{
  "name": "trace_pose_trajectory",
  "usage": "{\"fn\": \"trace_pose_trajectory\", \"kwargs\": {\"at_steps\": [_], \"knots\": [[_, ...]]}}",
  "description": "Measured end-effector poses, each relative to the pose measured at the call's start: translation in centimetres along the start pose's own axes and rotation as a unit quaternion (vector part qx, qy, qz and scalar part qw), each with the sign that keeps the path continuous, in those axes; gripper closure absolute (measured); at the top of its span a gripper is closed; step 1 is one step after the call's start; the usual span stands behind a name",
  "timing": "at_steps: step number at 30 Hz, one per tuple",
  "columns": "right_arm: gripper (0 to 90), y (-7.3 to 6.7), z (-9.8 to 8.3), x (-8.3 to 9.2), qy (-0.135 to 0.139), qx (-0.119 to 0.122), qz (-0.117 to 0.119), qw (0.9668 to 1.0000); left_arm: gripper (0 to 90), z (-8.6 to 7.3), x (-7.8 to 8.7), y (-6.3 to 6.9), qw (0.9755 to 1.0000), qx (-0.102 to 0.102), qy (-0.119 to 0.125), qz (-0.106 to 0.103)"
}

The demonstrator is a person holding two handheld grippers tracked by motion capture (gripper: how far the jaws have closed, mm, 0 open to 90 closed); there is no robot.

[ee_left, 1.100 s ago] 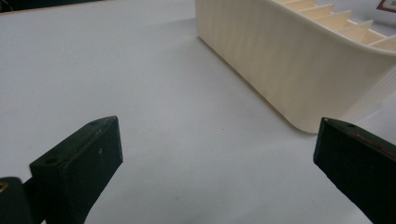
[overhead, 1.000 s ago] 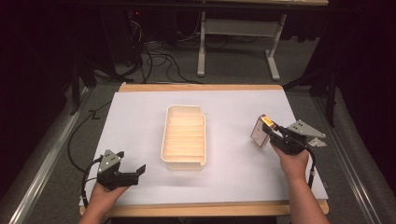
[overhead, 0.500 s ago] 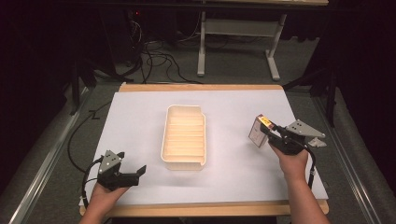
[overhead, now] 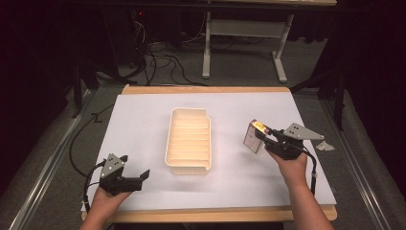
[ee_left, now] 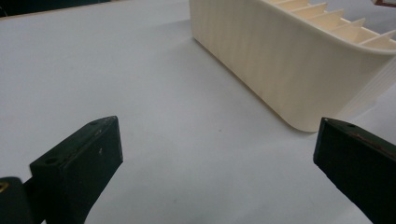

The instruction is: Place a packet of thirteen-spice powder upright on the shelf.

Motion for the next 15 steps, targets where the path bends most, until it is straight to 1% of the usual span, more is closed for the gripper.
{"fn": "trace_pose_trajectory", "kwargs": {"at_steps": [3, 6, 7, 8, 9, 11, 13, 14, 15], "knots": [[68.4, -1.0, 0.4, -0.5, -0.001, 0.006, 0.014, 0.9999, 1.8, -0.1, 0.0, -0.1, 1.0000, -0.002, -0.003, 0.001], [68.4, -1.8, 0.8, -0.9, 0.003, 0.002, 0.030, 0.9995, 1.8, 0.0, 0.0, -0.1, 1.0000, -0.002, -0.002, -0.001], [68.4, -1.9, 0.9, -1.0, 0.003, 0.006, 0.032, 0.9995, 1.8, 0.0, 0.0, -0.1, 1.0000, -0.002, -0.002, -0.001], [68.4, -2.2, 1.0, -1.2, 0.003, 0.002, 0.037, 0.9993, 1.8, -0.1, 0.0, 0.0, 1.0000, 0.000, -0.003, -0.001], [68.4, -2.3, 1.1, -1.4, 0.004, 0.007, 0.040, 0.9992, 1.8, -0.2, 0.0, -0.1, 1.0000, -0.003, -0.006, -0.002], [68.4, -2.7, 1.2, -1.7, 0.006, 0.001, 0.049, 0.9988, 1.8, -0.3, 0.0, 0.0, 1.0000, -0.004, -0.007, -0.003], [68.5, -3.1, 1.3, -2.0, 0.001, 0.003, 0.058, 0.9983, 1.8, -0.2, 0.0, 0.0, 1.0000, 0.000, -0.005, -0.004], [68.4, -3.2, 1.4, -2.2, 0.000, 0.009, 0.060, 0.9981, 1.8, -0.2, 0.1, 0.0, 1.0000, -0.001, -0.005, -0.003], [68.5, -3.6, 1.6, -2.6, 0.002, 0.015, 0.072, 0.9973, 1.8, -0.2, 0.1, 0.0, 1.0000, -0.001, -0.005, -0.003]]}}
Point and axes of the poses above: each handheld gripper's, and its own axes: x roughly backward along the jaws, z roughly out of its top, y roughly to its right, the point moved 10 cm from there along -x, roughly forward along the jaws
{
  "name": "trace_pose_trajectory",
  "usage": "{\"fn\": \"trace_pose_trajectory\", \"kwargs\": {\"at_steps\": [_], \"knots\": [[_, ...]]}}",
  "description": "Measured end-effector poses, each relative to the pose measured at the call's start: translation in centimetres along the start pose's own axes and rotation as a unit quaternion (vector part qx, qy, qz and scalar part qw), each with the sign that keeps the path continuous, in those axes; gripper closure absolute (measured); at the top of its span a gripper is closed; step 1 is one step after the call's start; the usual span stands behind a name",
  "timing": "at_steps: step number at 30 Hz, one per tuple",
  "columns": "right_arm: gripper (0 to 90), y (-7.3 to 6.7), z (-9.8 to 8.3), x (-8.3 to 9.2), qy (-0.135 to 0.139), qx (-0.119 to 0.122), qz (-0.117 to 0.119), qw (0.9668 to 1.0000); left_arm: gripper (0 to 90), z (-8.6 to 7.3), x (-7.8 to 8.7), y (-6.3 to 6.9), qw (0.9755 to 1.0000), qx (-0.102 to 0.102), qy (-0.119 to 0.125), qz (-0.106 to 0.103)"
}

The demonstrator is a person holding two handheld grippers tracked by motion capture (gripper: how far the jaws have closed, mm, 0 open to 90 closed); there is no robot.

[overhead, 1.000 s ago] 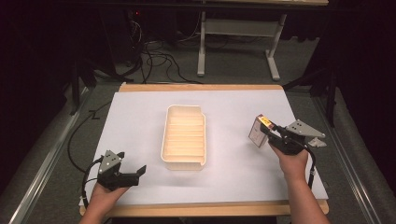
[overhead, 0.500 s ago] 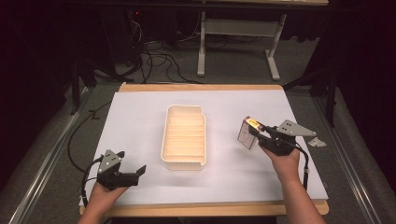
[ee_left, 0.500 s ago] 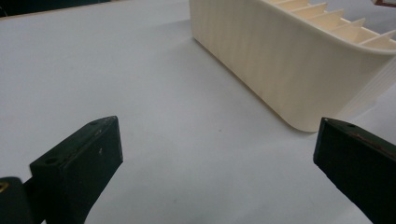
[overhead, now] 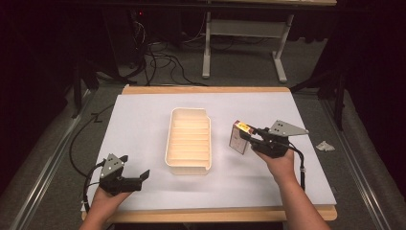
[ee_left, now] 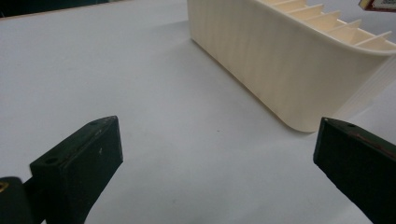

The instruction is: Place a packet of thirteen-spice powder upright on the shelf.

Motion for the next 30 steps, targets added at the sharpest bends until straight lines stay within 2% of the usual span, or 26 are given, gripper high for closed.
{"fn": "trace_pose_trajectory", "kwargs": {"at_steps": [7, 14, 22, 27, 30], "knots": [[68.4, -0.7, 0.7, -1.2, 0.001, 0.006, 0.028, 0.9996, 1.8, -0.1, 0.0, -0.1, 1.0000, 0.001, -0.001, 0.001], [68.5, -1.4, 1.6, -2.2, 0.002, 0.024, 0.050, 0.9985, 1.8, -0.3, 0.0, 0.0, 1.0000, 0.001, -0.006, 0.000], [68.4, -2.3, 2.3, -3.0, 0.016, 0.031, 0.101, 0.9942, 1.8, -0.4, 0.0, 0.1, 1.0000, 0.001, -0.008, -0.002], [68.5, -2.9, 2.8, -3.5, 0.021, 0.039, 0.121, 0.9916, 1.9, -0.6, 0.0, 0.2, 0.9999, -0.003, -0.012, -0.003], [68.5, -3.2, 2.9, -3.7, 0.025, 0.036, 0.137, 0.9896, 1.9, -0.5, 0.0, 0.1, 1.0000, -0.001, -0.009, -0.002]]}}
Point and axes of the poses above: each handheld gripper's, and its own axes: x roughly backward along the jaws, z roughly out of its top, y roughly to its right, the point moved 10 cm from there along -x, roughly forward along the jaws
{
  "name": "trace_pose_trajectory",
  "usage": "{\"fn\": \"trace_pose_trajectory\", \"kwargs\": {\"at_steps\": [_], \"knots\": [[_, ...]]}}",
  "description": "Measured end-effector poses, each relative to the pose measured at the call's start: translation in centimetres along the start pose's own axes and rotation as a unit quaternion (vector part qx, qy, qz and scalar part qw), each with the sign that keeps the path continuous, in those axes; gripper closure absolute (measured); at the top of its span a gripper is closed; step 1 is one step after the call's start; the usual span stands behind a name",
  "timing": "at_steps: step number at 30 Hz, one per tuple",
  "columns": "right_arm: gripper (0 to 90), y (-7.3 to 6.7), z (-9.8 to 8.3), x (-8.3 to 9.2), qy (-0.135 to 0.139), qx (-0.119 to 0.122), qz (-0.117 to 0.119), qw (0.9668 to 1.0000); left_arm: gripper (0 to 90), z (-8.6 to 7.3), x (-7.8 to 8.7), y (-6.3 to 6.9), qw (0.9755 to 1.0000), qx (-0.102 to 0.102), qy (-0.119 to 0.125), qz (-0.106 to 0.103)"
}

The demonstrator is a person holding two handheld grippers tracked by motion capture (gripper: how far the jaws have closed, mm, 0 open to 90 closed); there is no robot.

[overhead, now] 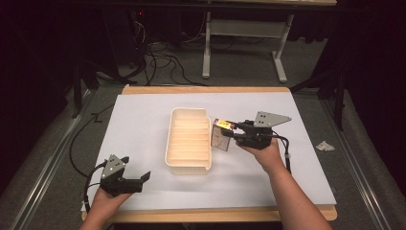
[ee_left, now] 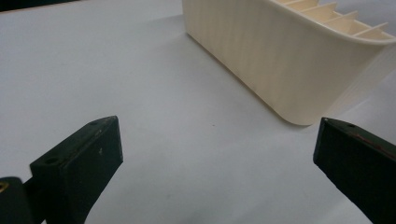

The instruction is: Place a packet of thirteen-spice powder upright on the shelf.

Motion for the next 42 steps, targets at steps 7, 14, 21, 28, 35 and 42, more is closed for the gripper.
{"fn": "trace_pose_trajectory", "kwargs": {"at_steps": [7, 14, 21, 28, 35, 42], "knots": [[68.4, -0.8, 0.3, -0.7, 0.000, 0.008, 0.032, 0.9995, 1.9, 0.0, 0.0, 0.0, 1.0000, 0.001, 0.000, -0.001], [68.4, -1.4, 0.7, -1.4, -0.001, 0.017, 0.056, 0.9983, 1.9, -0.2, 0.0, 0.1, 1.0000, -0.002, -0.003, 0.000], [68.4, -1.4, 0.5, -2.1, -0.009, 0.015, 0.061, 0.9980, 1.9, 0.1, 0.2, 0.1, 1.0000, 0.000, 0.003, 0.000], [68.4, -1.1, 0.1, -2.5, -0.014, 0.012, 0.064, 0.9978, 1.9, 0.1, 0.4, 0.0, 1.0000, -0.004, 0.003, 0.001], [68.5, -1.3, 0.2, -2.8, -0.016, 0.017, 0.073, 0.9971, 1.9, 0.2, 0.4, 0.0, 1.0000, -0.004, 0.002, 0.000], [68.5, -1.7, 0.1, -2.5, -0.020, 0.024, 0.075, 0.9967, 1.9, 0.1, 0.3, 0.0, 1.0000, -0.004, 0.002, 0.000]]}}
Point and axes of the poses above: each handheld gripper's, and its own axes: x roughly backward along the jaws, z roughly out of its top, y roughly to its right, the point moved 10 cm from there along -x, roughly forward along the jaws
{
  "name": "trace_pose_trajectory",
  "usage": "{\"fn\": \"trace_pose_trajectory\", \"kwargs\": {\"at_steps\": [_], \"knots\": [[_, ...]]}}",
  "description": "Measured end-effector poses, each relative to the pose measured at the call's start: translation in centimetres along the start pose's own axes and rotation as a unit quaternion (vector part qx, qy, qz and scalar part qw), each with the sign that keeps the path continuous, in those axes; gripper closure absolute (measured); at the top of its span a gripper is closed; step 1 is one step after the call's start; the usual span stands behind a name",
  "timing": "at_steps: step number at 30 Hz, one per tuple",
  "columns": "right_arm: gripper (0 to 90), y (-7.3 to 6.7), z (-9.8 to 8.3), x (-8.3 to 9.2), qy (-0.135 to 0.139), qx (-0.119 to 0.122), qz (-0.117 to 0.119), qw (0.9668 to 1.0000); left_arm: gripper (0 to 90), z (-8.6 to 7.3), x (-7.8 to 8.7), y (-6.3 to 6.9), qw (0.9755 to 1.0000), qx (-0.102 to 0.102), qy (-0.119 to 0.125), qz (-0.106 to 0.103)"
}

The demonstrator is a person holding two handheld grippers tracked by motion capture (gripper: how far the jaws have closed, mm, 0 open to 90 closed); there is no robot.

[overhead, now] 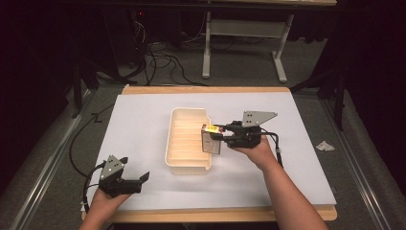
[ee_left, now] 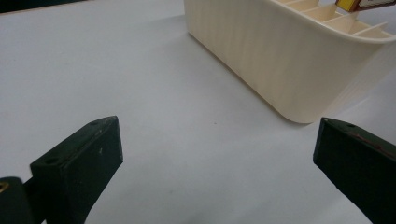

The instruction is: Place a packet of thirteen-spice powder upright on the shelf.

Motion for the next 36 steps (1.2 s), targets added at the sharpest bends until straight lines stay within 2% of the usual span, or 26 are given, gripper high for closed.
{"fn": "trace_pose_trajectory", "kwargs": {"at_steps": [3, 6, 12, 15, 19, 36], "knots": [[68.4, -0.1, 0.0, 0.0, 0.004, -0.003, 0.002, 1.0000, 1.9, 0.0, -0.1, 0.0, 1.0000, 0.004, 0.002, 0.001], [68.5, 0.0, -0.1, 0.0, 0.004, -0.006, 0.002, 1.0000, 2.0, -0.1, 0.0, 0.0, 1.0000, -0.002, -0.001, 0.001], [68.4, 0.6, -0.2, 0.0, 0.007, -0.013, -0.013, 0.9998, 1.9, 0.0, 0.0, 0.0, 1.0000, -0.001, 0.000, 0.001], [68.5, 0.8, -0.5, 0.1, 0.004, -0.016, -0.012, 0.9998, 2.0, 0.0, 0.0, -0.1, 1.0000, 0.002, 0.000, 0.002], [68.5, 0.7, -0.9, 0.0, -0.007, -0.006, -0.010, 0.9999, 2.0, -0.1, -0.1, 0.0, 1.0000, 0.001, -0.002, 0.001], [68.5, 0.2, -0.3, -2.7, -0.004, 0.012, 0.006, 0.9999, 2.0, -0.3, 0.0, 0.1, 1.0000, 0.002, -0.006, -0.002]]}}
Point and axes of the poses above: each handheld gripper's, and its own axes: x roughly backward along the jaws, z roughly out of its top, y roughly to its right, the point moved 10 cm from there along -x, roughly forward along the jaws
